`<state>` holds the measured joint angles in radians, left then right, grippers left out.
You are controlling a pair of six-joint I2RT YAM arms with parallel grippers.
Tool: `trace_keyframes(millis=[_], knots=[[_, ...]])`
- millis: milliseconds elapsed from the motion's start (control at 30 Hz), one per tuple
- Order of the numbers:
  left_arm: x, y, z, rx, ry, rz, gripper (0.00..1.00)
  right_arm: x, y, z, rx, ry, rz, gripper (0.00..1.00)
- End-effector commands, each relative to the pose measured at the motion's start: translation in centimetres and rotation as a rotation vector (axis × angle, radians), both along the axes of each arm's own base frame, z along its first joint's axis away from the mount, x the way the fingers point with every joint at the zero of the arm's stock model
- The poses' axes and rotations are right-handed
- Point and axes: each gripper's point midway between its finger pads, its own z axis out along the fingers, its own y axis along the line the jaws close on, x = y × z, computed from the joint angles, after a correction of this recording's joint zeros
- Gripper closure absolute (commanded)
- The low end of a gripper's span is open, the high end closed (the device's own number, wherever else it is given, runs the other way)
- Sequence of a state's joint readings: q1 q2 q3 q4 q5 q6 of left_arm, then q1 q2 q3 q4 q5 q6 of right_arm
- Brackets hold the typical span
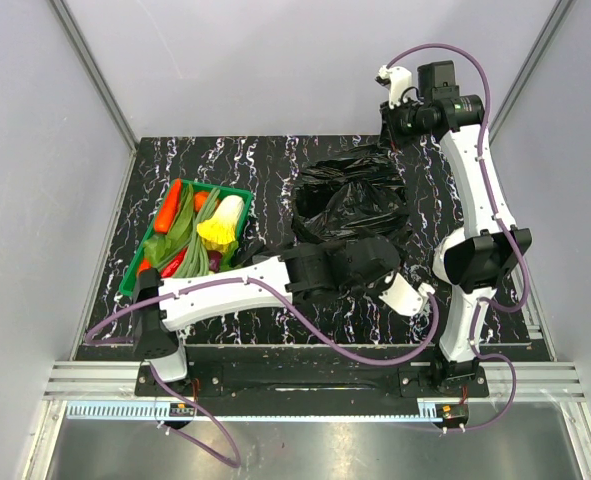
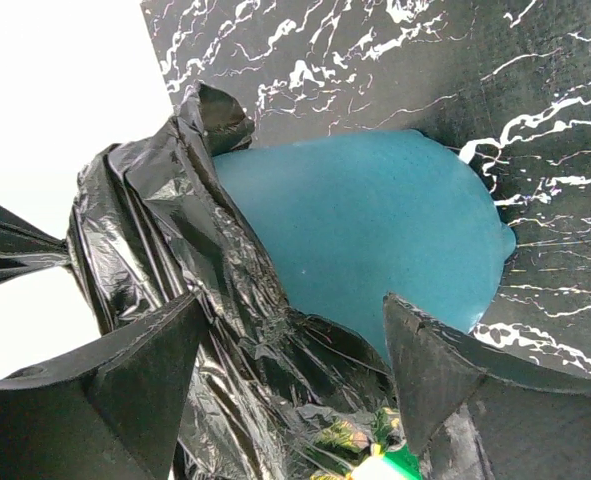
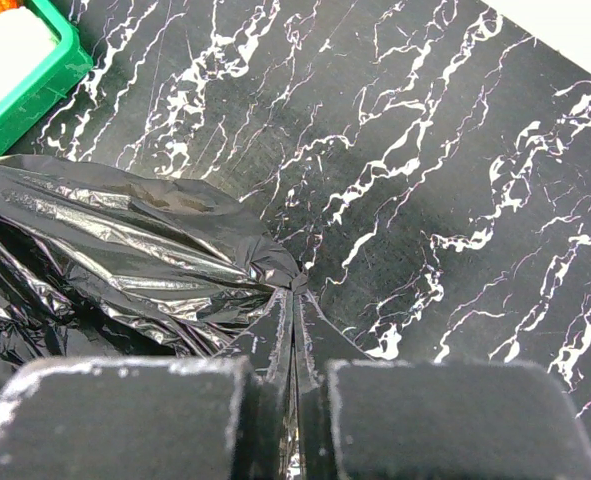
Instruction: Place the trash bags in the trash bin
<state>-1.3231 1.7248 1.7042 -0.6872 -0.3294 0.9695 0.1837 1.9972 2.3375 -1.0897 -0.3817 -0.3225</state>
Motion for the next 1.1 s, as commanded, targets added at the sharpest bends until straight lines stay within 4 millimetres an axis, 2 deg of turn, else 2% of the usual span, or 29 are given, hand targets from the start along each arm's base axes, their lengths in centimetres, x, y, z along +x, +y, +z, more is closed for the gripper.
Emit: trace_keyframes(millis=[0, 67, 167, 333, 600, 800, 1067], knots=[[-0.2, -0.9, 3.9, -0.078, -0.06, 0.012, 0.24, 0.4, 0.5, 1.4, -0.004, -0.053, 0.016, 0.97], [-0.6, -1.0, 4.1, -0.073, -0.064, 0.008, 0.27, 0.6, 0.4, 1.4, -0.006, -0.053, 0.012, 0.97], [-1.2, -1.1, 4.3, -0.071, -0.061, -0.005, 0.48, 0.5, 0.4, 1.4, -0.007, -0.051, 0.012, 0.98], [-1.3, -1.0, 3.1, -0.04, -0.061, -0.01, 0.55, 0.4, 0.3, 1.3, -0.006, -0.047, 0.009, 0.98], [-1.3, -1.0, 2.8, -0.035, -0.062, -0.014, 1.0, 0.1, 0.2, 1.5, -0.007, -0.048, 0.006, 0.98], [-2.1, -1.0, 3.3, -0.028, -0.065, -0.026, 1.0, 0.1, 0.1, 1.5, -0.012, -0.05, 0.002, 0.98], [-4.9, -1.2, 2.7, -0.004, 0.011, -0.072, 1.0, 0.5, 0.1, 1.4, -0.014, -0.051, -0.002, 0.98]])
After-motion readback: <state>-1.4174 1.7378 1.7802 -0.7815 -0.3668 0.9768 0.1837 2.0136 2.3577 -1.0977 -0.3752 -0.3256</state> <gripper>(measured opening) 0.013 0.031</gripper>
